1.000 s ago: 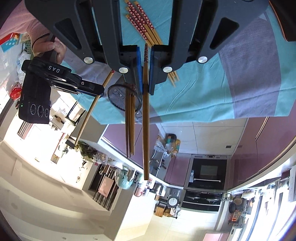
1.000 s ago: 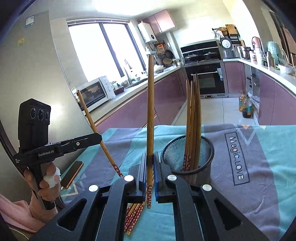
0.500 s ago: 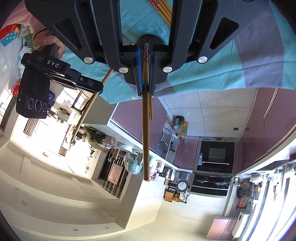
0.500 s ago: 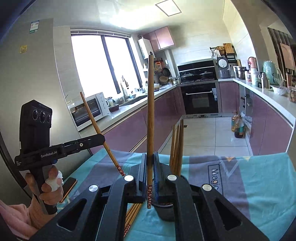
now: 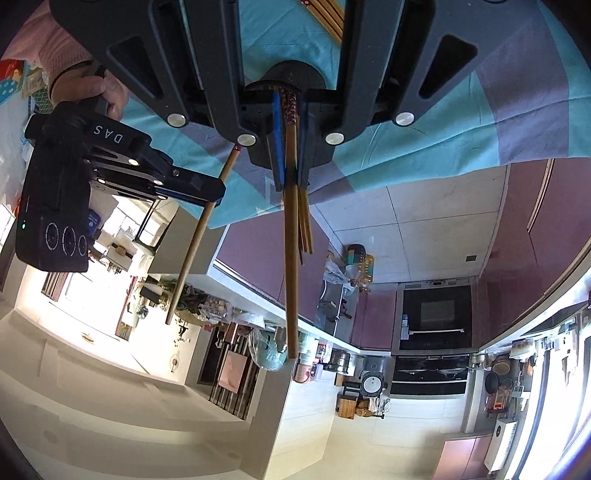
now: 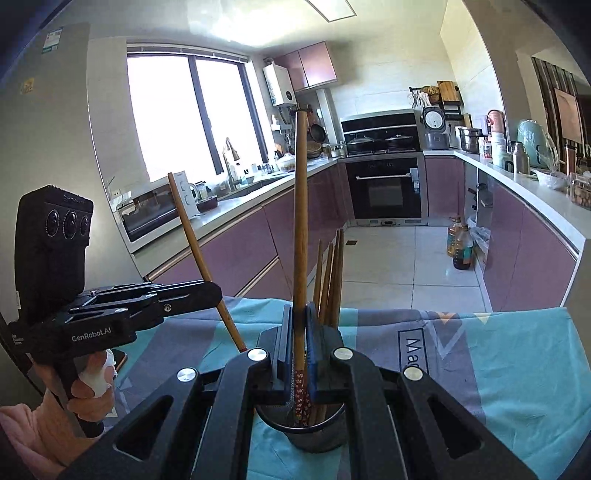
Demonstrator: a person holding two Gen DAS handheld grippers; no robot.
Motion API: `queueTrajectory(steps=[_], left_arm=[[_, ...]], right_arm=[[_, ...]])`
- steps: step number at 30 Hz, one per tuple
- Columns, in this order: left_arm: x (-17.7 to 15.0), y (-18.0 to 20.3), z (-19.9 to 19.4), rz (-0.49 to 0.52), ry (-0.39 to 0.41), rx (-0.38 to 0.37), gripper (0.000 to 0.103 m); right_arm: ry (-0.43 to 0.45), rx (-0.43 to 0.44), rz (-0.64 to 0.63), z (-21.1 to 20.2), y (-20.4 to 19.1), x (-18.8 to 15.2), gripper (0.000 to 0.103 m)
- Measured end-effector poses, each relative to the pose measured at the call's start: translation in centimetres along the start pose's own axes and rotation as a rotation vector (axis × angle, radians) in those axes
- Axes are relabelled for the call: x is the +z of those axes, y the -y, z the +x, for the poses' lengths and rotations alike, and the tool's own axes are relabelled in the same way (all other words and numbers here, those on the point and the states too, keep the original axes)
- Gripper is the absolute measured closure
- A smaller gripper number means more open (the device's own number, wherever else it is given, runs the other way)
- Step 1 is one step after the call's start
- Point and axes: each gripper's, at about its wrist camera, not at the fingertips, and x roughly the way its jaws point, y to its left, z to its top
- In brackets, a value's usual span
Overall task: Organize utensils
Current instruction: 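Lift the chopstick with the right gripper and lower it into the mesh cup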
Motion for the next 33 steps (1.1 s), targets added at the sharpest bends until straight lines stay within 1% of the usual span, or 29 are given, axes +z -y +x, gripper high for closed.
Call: queueTrajectory(steps=[2,8,13,24,27,32,33], left_arm=[[-0.5,0.0,0.8,0.010,-0.030,0.005,0.096],[-1.7,0.2,2.6,0.018,-0.123,-0.012,0.096],[-2.3,-0.1,4.3,0.018,-0.174,-0.011,0.096],[-1.2,0.0,6.1,0.013,-0.196,-0.007,0.095],[-1.5,-0.3,6.3,0.004,-0.202,-0.015,0.095],[-2.4,-0.1,6.0,-0.008,-0.194,0.000,0.095],[-2.4,-0.2,5.8,-0.011,-0.190,0.002,0.093]], right_arm=[[-0.027,-0.004,0.003,0.6,0.1,-0.4,0.097],[-0.107,-0.008,0.012,2.1,0.6,-1.5,0.097],[-0.160,-0.003,0.024,3.4,0.8,-2.2,0.097],[-0.177,-0.010,0.062,4.8,1.5,-2.4,0.096],[-0.174,-0.007,0.066,4.6,1.4,-2.6,0.095],[-0.166,0.003,0.066,4.4,1.2,-2.6,0.094],[-0.165,0.004,0.068,4.4,1.2,-2.7,0.094]])
